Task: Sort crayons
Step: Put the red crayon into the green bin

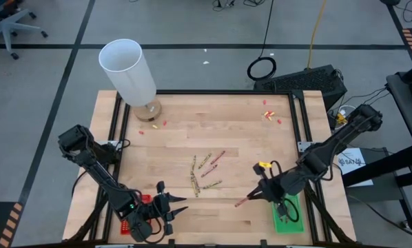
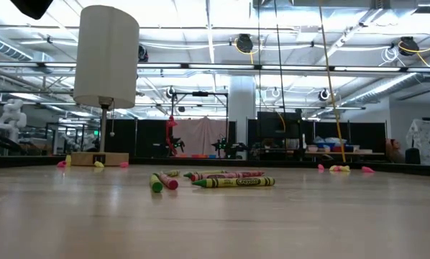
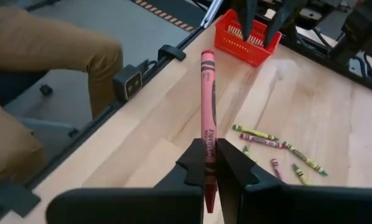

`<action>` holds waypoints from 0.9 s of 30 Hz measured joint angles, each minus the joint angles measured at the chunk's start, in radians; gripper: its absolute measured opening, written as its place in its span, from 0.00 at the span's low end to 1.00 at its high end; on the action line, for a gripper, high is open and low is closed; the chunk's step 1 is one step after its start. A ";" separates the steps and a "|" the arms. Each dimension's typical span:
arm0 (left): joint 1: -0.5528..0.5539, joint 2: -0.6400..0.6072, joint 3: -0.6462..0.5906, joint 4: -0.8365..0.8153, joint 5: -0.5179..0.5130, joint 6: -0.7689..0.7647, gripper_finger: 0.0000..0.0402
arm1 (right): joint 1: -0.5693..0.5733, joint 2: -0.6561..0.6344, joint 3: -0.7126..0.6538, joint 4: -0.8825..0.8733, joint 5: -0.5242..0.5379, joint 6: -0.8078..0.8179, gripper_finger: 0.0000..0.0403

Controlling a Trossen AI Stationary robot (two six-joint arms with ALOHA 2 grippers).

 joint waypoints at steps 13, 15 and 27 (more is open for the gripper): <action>0.028 0.000 0.000 -0.014 -0.001 0.003 0.33 | 0.000 -0.008 0.000 -0.051 -0.003 -0.145 0.00; 0.028 0.000 0.000 -0.021 -0.001 0.002 0.33 | 0.000 -0.008 0.000 -0.051 -0.003 -0.169 0.00; 0.028 0.000 0.000 -0.023 0.000 0.001 0.33 | 0.000 -0.008 0.000 -0.067 -0.002 -0.206 0.00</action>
